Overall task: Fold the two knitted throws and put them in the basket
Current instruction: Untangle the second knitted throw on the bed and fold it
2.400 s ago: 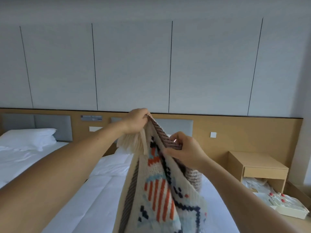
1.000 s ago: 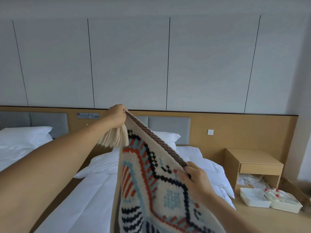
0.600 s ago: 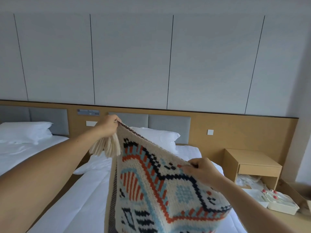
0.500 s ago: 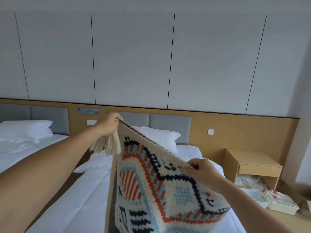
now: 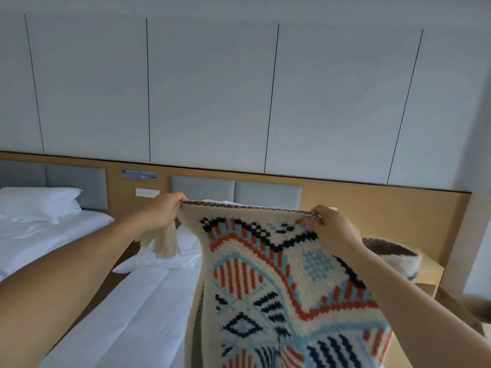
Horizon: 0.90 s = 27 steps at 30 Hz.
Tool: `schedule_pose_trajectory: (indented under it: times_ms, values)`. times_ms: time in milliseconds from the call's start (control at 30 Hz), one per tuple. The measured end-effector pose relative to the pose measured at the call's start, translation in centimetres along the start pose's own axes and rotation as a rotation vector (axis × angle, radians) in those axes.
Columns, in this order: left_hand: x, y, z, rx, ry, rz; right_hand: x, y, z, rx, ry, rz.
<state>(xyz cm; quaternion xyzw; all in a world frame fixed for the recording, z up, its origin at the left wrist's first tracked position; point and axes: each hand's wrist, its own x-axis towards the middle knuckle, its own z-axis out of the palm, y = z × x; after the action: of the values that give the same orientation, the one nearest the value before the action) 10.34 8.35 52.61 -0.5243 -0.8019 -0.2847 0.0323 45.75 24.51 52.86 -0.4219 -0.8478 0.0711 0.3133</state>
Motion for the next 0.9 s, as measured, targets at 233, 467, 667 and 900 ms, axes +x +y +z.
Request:
schedule_pose_trajectory:
  times_ms: [233, 467, 667, 900]
  values:
    - [-1.2, -1.7, 3.5, 0.117, -0.169, -0.122, -0.1, -3.6, -0.9, -0.125, 0.27, -0.255]
    - [-1.6, -2.4, 5.4, -0.097, -0.058, -0.212, 0.2, -3.1, -0.7, -0.159, 0.071, -0.214]
    - [-3.2, -1.3, 3.2, -0.528, 0.051, -0.232, 0.3, -0.6, -1.1, 0.528, -0.258, 0.049]
    - [-4.0, 0.2, 2.0, -1.042, -0.477, -0.268, -0.2, -1.2, -1.3, 1.095, -0.369, 0.349]
